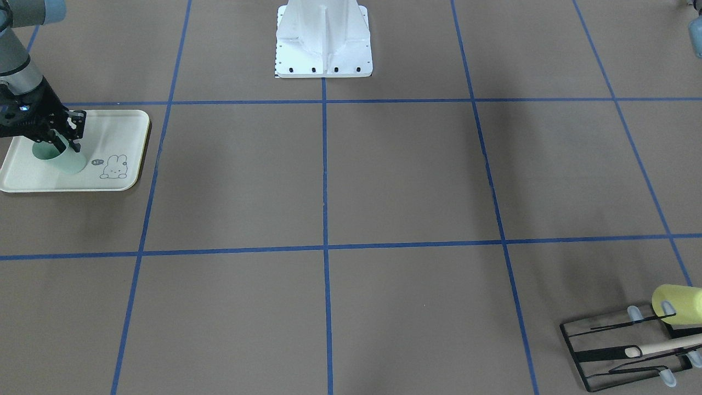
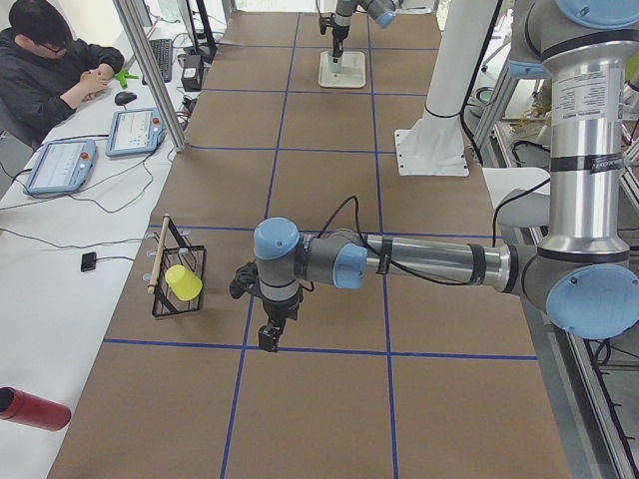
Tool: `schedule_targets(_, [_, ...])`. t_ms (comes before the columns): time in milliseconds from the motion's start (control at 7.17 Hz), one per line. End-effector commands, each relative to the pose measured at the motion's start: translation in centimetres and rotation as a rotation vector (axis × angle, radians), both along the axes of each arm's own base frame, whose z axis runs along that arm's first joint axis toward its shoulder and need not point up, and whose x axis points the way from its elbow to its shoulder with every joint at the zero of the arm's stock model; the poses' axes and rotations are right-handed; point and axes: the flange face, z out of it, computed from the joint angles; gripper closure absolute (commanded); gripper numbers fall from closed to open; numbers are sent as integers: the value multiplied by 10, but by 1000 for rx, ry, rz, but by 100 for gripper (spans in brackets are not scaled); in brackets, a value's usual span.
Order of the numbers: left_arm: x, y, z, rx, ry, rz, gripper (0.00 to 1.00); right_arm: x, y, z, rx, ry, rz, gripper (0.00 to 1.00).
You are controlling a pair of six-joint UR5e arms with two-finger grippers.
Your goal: Left arm grabs green cup and hands to right arm on tray
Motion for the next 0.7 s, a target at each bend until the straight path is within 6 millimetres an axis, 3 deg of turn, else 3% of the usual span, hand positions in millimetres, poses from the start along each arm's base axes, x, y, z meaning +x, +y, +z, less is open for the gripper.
schedule_targets(0, [0,0,-1,1,1,1,0,-2,-3,-10,17,-14,2,0])
schedule_targets(279, [0,0,-1,1,1,1,0,19,-19,-26,20,-52,27,0])
schedule_targets(418, [0,-1,-1,4,2,1,0,34,-25,-21,0,-36,12,0])
schedule_targets(558, [0,-1,-1,4,2,1,0,54,-50,-31,44,-16,-29,0])
